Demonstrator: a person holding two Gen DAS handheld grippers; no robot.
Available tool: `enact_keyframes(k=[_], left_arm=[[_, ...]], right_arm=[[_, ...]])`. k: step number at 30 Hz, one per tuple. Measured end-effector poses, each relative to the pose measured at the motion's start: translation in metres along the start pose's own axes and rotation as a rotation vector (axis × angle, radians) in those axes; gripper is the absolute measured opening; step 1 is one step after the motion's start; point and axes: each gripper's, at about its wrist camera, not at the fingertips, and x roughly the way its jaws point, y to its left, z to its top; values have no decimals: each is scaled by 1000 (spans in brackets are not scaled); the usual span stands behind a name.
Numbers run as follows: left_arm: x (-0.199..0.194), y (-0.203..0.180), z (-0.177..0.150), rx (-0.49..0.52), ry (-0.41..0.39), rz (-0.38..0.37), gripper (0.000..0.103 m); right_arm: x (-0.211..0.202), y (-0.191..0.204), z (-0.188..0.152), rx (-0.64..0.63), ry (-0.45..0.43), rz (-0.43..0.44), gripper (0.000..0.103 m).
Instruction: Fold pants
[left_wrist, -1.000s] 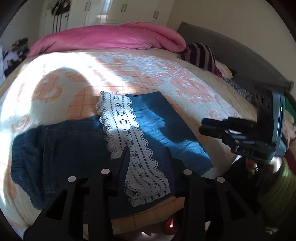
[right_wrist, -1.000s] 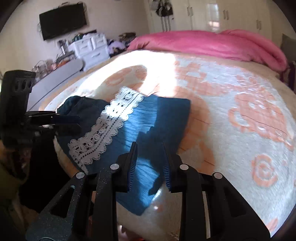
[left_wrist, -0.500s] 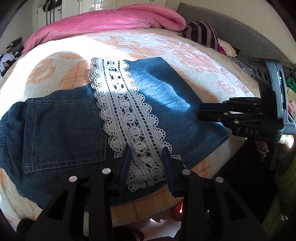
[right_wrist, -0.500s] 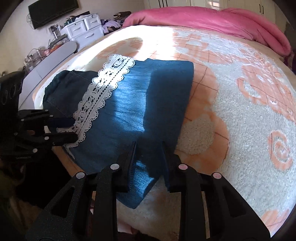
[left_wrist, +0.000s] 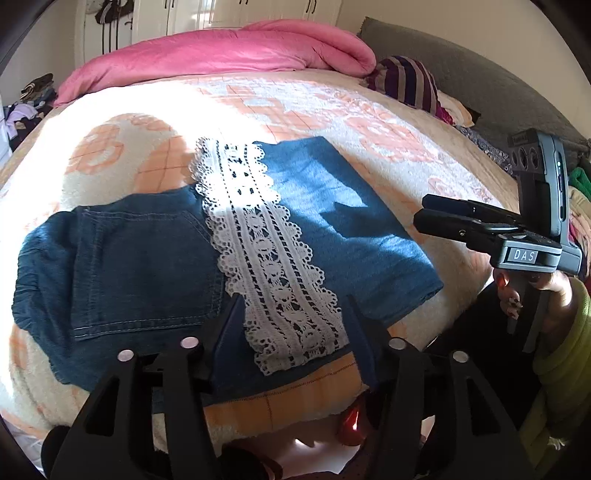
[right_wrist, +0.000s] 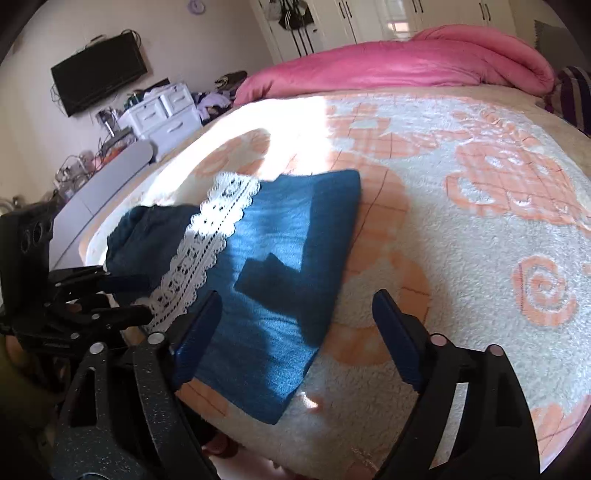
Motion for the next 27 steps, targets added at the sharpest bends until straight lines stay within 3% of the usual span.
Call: enact_keyframes(k=[4, 5, 14, 15, 16, 17, 27], left_arm=[[-9, 5, 0, -13, -15, 10, 63], [-12, 8, 0, -21, -23, 17, 71], [-35, 29, -4, -77, -65, 40, 73], [-38, 33, -5, -87, -69, 43, 77], [-40, 36, -6, -95, -73, 46, 90], [-44, 40, -7, -106, -83, 50, 92], [-69, 86, -25, -232, -119, 72, 92]], right_arm=[[-7, 5, 3, -14, -49, 1, 88], [-9, 7, 3, -17, -63, 0, 90], [-9, 17, 4, -20, -86, 3, 94], [-7, 19, 4, -23, -82, 0, 94], [-6, 21, 4, -29, -79, -5, 94], [-5, 23, 5, -33, -76, -8, 94], [11, 63, 30, -131, -29, -7, 94]])
